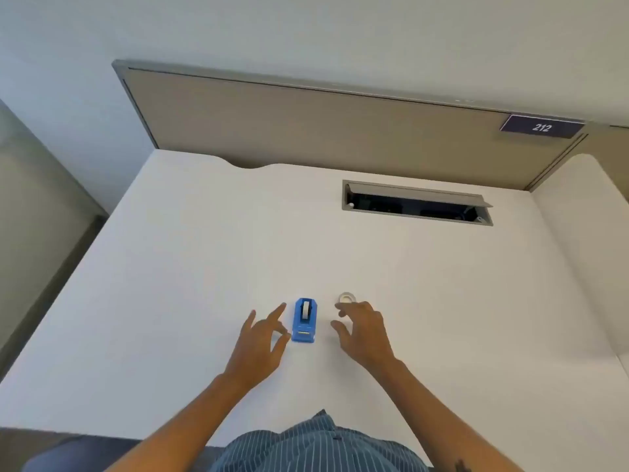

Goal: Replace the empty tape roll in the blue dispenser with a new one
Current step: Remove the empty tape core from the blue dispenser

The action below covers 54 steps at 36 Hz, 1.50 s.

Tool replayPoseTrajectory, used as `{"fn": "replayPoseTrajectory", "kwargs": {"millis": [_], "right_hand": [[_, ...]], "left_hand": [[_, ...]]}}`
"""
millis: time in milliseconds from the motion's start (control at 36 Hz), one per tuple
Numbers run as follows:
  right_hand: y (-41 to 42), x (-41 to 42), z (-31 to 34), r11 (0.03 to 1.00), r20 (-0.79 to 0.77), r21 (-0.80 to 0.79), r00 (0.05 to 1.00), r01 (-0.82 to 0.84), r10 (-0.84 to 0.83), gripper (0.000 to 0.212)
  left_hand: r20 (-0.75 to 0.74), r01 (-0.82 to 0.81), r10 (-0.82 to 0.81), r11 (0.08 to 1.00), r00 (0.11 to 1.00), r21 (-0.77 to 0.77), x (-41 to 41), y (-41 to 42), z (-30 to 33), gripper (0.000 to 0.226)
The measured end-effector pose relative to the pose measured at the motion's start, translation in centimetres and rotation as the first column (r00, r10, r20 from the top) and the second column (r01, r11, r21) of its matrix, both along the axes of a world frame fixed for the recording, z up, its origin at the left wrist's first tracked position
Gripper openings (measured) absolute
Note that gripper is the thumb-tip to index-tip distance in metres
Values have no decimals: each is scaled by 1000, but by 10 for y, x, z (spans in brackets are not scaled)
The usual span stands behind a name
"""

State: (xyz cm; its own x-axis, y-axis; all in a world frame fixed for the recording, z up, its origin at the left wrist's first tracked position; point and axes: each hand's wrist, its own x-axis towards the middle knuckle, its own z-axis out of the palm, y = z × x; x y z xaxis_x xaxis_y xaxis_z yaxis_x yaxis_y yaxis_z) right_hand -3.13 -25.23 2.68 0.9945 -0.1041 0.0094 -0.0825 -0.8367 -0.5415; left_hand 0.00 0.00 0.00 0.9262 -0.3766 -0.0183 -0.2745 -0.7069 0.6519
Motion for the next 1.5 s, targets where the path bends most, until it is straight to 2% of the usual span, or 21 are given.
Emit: {"fn": "replayPoseTrajectory", "kwargs": {"millis": [56, 139, 250, 417, 806, 1139, 1389, 1500], "right_hand": [[9, 9, 2, 994, -47, 108, 999, 10, -5, 37], [25, 23, 5, 982, -117, 184, 992, -30, 52, 45], [38, 32, 3, 970, -165, 234, 981, -65, 106, 49], [45, 40, -4, 979, -187, 179, 973, -99, 132, 45], [46, 52, -12, 992, -214, 48, 969, -117, 124, 41], [48, 56, -10, 994, -164, 54, 981, -96, 104, 30], [48, 54, -3, 996, -129, 45, 988, -82, 87, 31], [48, 53, 1, 996, -127, 46, 989, -75, 80, 34]], "left_hand": [[-39, -9, 7, 998, 999, -63, 4, -4, 0, 75], [-144, 8, -20, 996, 989, -87, 10, -11, 3, 90], [-187, 46, -64, 994, 980, -99, 11, -18, 1, 92], [-213, 39, -69, 990, 975, -139, 18, -25, -3, 80], [-234, 18, -38, 996, 971, -88, 36, -36, -16, 96], [-246, 3, -29, 994, 969, -105, 37, -35, -20, 93], [-229, 19, -41, 995, 972, -95, 39, -34, -21, 93], [-256, 31, -75, 985, 964, -172, 38, -33, -16, 96]]}}
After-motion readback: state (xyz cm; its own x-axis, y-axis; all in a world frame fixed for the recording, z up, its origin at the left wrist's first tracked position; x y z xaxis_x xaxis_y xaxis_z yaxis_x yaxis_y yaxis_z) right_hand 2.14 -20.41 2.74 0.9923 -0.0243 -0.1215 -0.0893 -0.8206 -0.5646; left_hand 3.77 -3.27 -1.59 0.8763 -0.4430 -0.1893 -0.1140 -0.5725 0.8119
